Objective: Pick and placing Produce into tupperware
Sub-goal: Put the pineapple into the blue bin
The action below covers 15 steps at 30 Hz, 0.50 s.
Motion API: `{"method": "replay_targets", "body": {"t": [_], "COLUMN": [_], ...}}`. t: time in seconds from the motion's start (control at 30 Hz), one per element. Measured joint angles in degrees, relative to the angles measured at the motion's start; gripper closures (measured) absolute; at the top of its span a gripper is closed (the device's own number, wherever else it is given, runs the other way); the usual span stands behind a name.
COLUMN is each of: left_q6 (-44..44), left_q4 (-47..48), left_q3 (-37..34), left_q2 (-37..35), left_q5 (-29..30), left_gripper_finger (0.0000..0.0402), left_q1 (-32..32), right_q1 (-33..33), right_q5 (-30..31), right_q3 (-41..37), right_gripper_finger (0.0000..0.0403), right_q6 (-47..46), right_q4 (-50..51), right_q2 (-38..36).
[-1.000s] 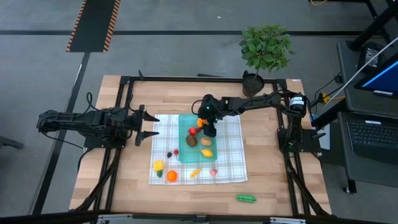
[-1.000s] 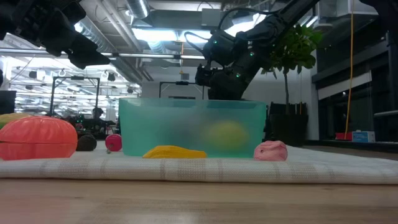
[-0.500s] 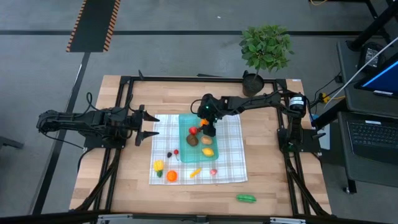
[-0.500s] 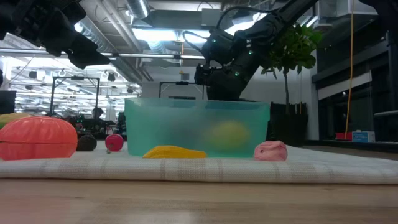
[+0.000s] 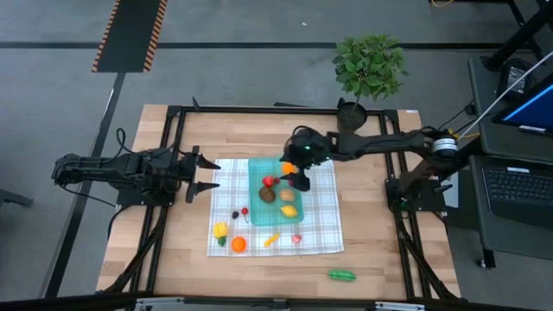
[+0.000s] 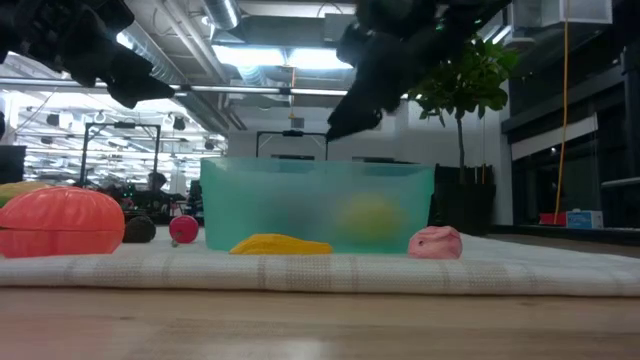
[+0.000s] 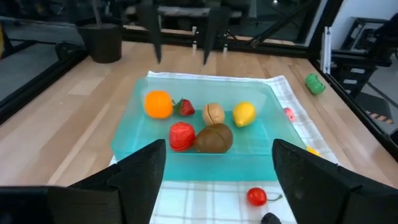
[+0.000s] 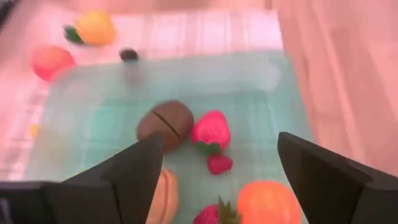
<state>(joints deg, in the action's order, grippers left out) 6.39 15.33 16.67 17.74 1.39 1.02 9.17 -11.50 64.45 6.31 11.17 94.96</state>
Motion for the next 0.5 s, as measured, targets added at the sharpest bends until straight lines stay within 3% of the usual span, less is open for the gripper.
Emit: {"method": "replay_targets", "body": {"t": [0.17,0.5], "left_q6": [2.54,2.52], "left_q4": [0.29,0.36], "left_q3": [0.00,0.00], "left_q2": [-0.13,-0.13], "left_q5": [-1.15,-1.11], "left_gripper_finger": [0.0115,0.0115], "left_q1": [0.00,0.00], "right_q1": [-2.02,-6.34], "right_q5": [1.35,14.78], "right_q3": [-8.11,-20.40], "right_gripper_finger": [0.0088,0.0088], "right_q6": [-1.41,-0.28], "right_q4": [-6.66,-15.38], "right_q2": [-6.19,-17.25]}}
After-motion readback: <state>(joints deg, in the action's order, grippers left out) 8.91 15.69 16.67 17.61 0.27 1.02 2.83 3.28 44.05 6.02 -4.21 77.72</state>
